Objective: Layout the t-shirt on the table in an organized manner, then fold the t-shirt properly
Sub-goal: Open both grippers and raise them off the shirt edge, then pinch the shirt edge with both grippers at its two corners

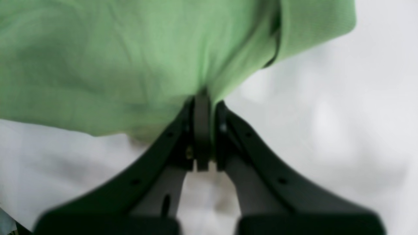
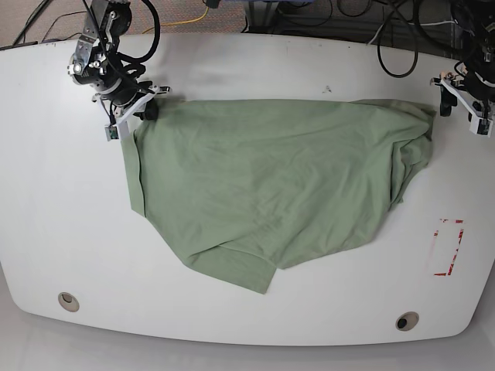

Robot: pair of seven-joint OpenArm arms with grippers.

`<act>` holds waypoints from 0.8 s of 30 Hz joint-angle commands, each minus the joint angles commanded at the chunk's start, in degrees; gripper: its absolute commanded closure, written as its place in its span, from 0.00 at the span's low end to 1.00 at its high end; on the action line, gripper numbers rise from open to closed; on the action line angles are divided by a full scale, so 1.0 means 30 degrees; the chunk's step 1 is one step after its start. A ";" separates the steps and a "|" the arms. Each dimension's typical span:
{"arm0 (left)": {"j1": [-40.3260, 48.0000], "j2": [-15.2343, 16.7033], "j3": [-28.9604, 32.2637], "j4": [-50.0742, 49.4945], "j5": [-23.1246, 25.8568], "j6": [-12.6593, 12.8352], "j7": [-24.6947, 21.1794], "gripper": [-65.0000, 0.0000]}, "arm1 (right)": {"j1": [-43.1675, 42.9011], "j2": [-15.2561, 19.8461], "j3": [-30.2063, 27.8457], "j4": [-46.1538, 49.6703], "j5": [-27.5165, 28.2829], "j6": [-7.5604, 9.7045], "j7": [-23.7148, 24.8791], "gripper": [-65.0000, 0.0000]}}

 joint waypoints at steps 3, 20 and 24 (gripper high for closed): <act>0.0000 0.0000 0.1055 -0.0264 0.0000 0.0000 0.0000 0.41 | 0.0000 0.0000 0.0000 0.0000 0.0000 0.0000 0.0000 1.00; 0.0117 0.0469 0.2755 -0.1143 0.1846 0.0000 -0.2549 0.41 | 0.0088 0.0000 -0.0029 0.0000 0.0000 0.0000 0.0000 1.00; -0.0205 0.0117 0.3136 -0.2168 0.1963 0.0000 -0.2608 0.41 | 0.0147 0.0000 -0.0029 0.0000 0.0000 0.0000 0.0000 1.00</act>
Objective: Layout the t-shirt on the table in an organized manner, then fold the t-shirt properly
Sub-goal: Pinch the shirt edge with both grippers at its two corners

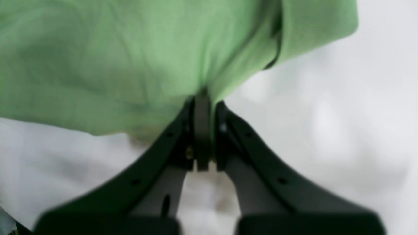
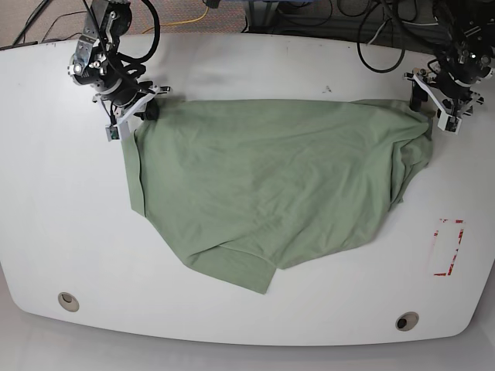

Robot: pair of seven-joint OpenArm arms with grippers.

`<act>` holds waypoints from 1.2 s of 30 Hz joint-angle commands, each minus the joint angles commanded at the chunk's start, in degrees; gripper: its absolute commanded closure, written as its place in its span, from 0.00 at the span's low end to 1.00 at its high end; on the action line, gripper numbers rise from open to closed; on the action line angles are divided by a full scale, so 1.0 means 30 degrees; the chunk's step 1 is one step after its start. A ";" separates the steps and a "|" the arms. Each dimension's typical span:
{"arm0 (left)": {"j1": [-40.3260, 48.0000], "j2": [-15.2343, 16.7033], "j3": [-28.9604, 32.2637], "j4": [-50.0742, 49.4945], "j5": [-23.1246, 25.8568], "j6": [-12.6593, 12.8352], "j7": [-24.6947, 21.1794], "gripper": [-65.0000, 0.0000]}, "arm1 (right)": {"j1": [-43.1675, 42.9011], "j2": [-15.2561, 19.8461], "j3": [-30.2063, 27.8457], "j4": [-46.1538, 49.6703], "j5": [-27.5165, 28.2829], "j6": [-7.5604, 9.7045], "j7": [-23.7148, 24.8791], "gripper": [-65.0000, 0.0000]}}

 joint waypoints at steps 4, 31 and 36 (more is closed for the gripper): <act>-0.0088 -0.0205 0.0000 -0.0586 0.0059 0.0000 -0.0029 0.41 | 0.0000 0.0000 0.0000 0.0000 0.0000 0.0000 0.0000 1.00; -0.1875 -0.0498 0.1377 -0.2696 0.2256 0.0000 -0.1465 0.45 | 0.0059 -0.0029 0.0000 0.0000 0.0000 0.0000 0.0000 1.00; -0.1934 -0.0498 0.1436 -0.2784 0.2315 0.0000 -0.1465 0.80 | 0.0088 -0.0029 0.0000 0.0000 0.0000 0.0000 0.0000 1.00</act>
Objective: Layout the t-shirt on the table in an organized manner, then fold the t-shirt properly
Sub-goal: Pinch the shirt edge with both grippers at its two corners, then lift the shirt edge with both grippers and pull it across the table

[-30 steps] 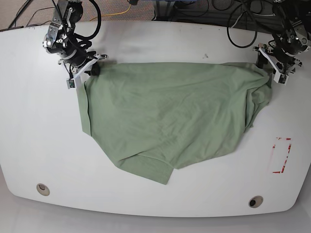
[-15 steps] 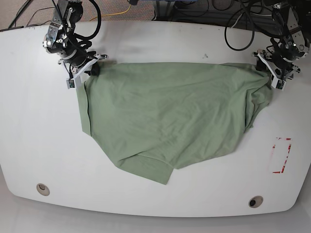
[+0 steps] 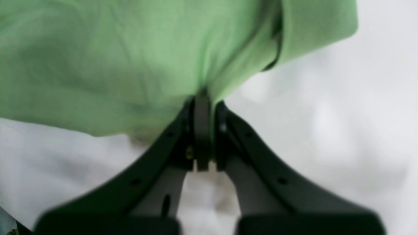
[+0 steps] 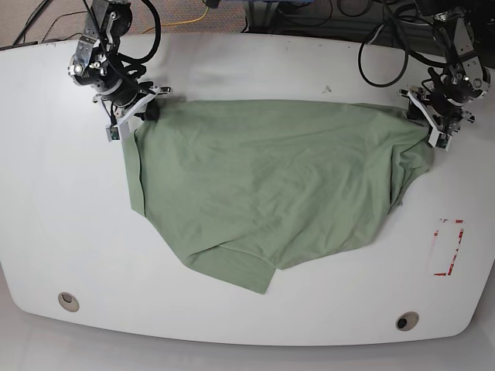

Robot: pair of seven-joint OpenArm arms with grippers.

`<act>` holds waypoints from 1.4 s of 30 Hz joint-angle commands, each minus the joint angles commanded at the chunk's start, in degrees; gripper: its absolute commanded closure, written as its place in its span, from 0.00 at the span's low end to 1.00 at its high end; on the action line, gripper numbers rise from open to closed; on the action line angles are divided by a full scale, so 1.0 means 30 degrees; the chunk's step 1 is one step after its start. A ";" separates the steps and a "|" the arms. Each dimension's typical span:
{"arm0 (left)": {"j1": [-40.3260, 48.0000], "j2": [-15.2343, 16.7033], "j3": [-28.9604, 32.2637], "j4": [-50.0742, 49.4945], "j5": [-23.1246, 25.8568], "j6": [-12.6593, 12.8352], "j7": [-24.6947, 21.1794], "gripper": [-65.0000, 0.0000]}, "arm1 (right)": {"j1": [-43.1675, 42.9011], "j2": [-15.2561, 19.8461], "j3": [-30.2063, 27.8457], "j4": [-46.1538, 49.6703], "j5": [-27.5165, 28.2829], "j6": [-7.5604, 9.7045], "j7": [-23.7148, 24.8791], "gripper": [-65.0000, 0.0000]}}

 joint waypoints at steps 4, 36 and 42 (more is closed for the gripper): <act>0.0000 0.0000 0.0000 0.0176 0.0791 0.0000 0.0029 1.00 | 0.0176 0.0000 0.0000 0.0000 0.0000 0.0000 0.0000 1.00; -0.8967 -0.1963 -0.1905 0.8615 0.1026 0.0000 1.0784 1.00 | 0.5568 0.2256 0.0029 0.5128 0.0000 0.0000 -0.1553 1.00; -1.2220 -0.2022 -0.0850 0.8586 0.1084 0.0000 1.1458 1.00 | 0.7912 0.3136 -0.0029 0.4513 0.0000 0.0000 -0.1553 1.00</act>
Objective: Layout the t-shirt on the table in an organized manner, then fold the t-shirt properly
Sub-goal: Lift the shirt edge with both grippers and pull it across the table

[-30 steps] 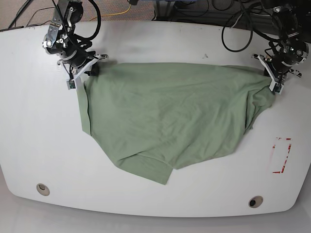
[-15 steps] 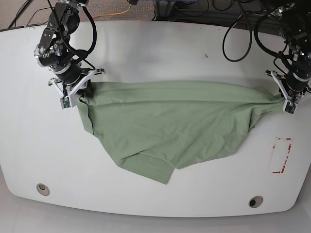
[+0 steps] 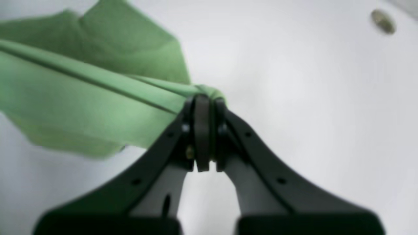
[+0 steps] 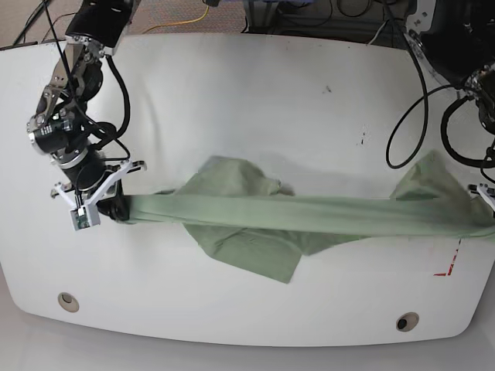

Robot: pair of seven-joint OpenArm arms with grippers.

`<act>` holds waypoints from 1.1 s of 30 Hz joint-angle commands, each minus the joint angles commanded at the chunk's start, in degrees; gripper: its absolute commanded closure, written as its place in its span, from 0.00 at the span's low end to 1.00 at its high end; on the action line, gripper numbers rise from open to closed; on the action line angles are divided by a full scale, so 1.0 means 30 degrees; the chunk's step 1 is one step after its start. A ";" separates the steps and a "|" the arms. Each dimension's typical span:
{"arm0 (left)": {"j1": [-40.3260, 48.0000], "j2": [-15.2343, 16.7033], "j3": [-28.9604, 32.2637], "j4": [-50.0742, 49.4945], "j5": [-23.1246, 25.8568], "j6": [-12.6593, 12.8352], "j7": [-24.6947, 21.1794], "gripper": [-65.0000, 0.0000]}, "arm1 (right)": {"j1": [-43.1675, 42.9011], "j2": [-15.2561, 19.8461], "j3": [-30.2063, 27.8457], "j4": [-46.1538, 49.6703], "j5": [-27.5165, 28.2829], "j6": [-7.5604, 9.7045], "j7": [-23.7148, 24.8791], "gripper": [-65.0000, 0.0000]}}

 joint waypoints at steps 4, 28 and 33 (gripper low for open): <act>-0.1670 0.0059 0.1524 0.0000 0.0029 0.0000 0.0674 1.00 | 0.1612 0.0381 0.0000 -0.0879 0.0000 0.0381 -0.0410 1.00; -0.6945 0.1612 0.3165 -0.0527 0.0059 0.0000 0.2110 1.00 | 0.6593 0.2022 0.0000 -0.3165 0.0000 0.1524 -0.1319 1.00; -0.7473 0.2403 0.3487 -0.0527 0.0059 0.0000 0.1407 1.00 | 0.8234 0.2139 -0.0029 -0.4835 0.0000 0.1524 -0.1319 1.00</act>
